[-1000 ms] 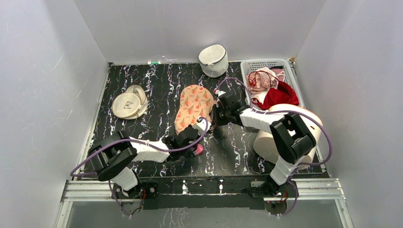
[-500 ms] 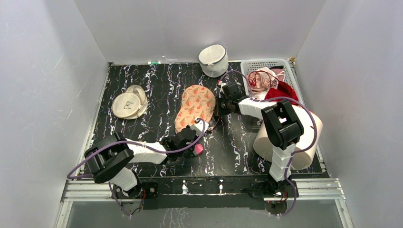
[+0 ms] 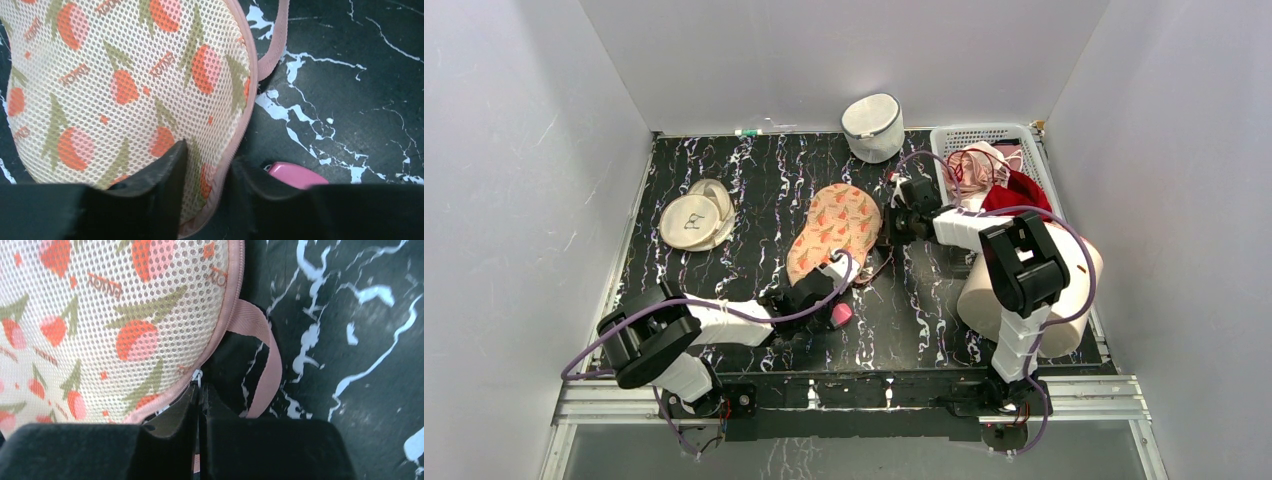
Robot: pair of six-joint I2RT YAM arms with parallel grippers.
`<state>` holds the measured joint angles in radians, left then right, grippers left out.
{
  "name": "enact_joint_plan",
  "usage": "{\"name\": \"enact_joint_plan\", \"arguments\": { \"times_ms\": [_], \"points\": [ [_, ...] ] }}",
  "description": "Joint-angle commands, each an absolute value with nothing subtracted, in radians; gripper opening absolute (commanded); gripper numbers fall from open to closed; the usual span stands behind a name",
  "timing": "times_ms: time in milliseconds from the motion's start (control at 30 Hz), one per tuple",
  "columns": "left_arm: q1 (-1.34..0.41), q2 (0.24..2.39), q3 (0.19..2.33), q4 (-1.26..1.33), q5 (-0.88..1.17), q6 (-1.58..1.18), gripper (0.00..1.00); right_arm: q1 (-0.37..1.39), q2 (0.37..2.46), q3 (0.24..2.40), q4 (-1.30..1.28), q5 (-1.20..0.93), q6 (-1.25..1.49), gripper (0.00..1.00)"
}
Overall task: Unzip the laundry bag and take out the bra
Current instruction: Unzip the laundry bag at the center of the board.
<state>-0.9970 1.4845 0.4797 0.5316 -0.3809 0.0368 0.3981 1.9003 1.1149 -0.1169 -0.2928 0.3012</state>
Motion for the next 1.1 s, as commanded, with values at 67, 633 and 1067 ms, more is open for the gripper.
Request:
{"name": "enact_joint_plan", "arguments": {
  "times_ms": [67,633,1067],
  "points": [
    [-0.995,1.398,0.520,0.384,-0.309,-0.064,0.47,0.407,1.790,1.035,-0.046,-0.327,0.355,0.00],
    [-0.995,1.530,0.750,0.287,-0.318,0.078,0.75,0.551,1.629,0.844,0.109,-0.281,0.536,0.00],
    [-0.993,1.646,0.718,0.520,-0.469,0.204,0.60,0.561,1.603,0.854,0.120,-0.326,0.501,0.00]
  ]
}}
